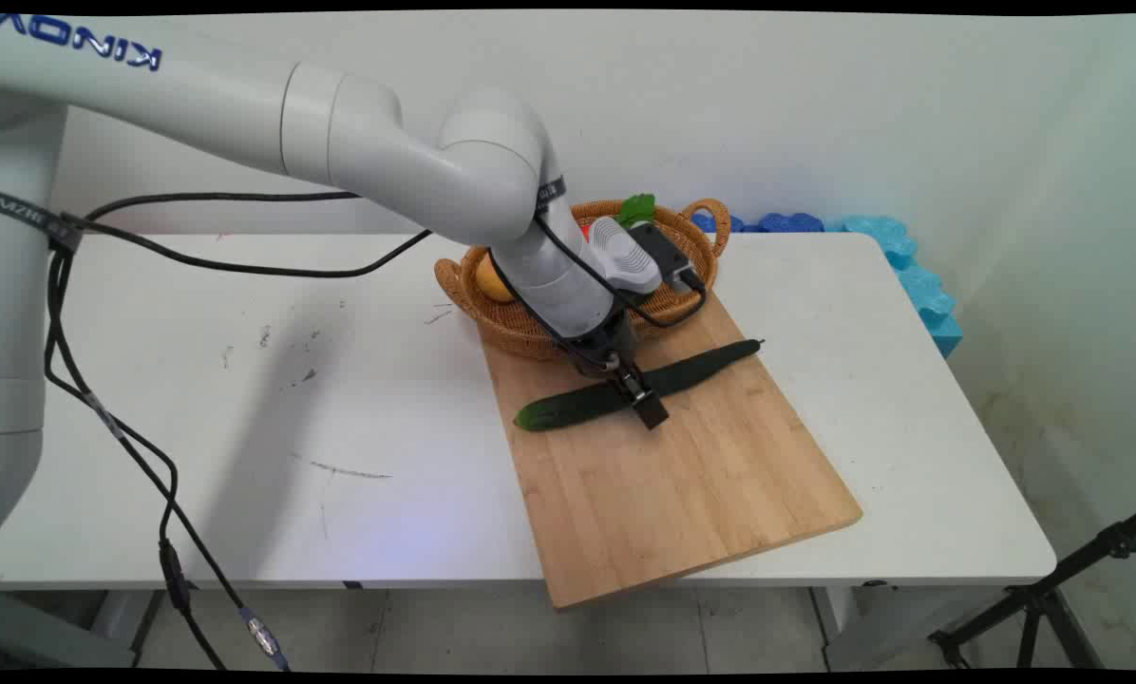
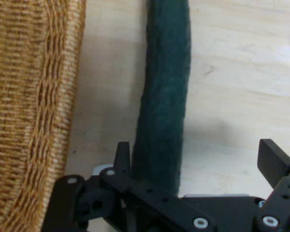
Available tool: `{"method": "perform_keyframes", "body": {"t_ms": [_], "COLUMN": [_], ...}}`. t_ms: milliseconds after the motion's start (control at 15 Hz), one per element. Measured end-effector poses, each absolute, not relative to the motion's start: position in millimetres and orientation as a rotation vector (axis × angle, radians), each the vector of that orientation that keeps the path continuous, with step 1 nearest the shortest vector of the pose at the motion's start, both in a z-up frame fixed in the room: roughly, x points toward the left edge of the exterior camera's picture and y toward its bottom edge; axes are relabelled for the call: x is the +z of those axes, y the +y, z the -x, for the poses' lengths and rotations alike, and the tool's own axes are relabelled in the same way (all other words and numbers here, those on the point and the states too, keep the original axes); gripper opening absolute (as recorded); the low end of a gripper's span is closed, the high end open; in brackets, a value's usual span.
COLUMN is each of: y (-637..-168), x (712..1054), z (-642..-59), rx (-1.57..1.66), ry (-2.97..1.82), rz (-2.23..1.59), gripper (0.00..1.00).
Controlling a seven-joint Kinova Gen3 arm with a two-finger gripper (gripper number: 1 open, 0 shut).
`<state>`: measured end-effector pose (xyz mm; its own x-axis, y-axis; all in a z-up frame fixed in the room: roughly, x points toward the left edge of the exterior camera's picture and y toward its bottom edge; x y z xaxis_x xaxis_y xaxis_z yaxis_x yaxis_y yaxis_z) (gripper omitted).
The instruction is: Pick up the potato from the vegetable basket
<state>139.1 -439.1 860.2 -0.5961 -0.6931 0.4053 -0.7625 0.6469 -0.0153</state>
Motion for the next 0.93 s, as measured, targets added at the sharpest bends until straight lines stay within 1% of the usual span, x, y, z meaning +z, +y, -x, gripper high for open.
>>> {"method": "perform_keyframes", "body": {"t_ms": [267, 400, 733, 933], "y": [-441, -443, -450, -458], "x": [872, 887, 940, 974], "z": [-137, -138, -148, -166], "rx": [0.265, 0.267, 0.282, 0.313], "ry": [-2.474, -2.449, -2.387, -2.376], "rz": [-1.138, -1.129, -1.089, -1.056], "gripper": [1.0, 1.0, 1.0, 1.0]}}
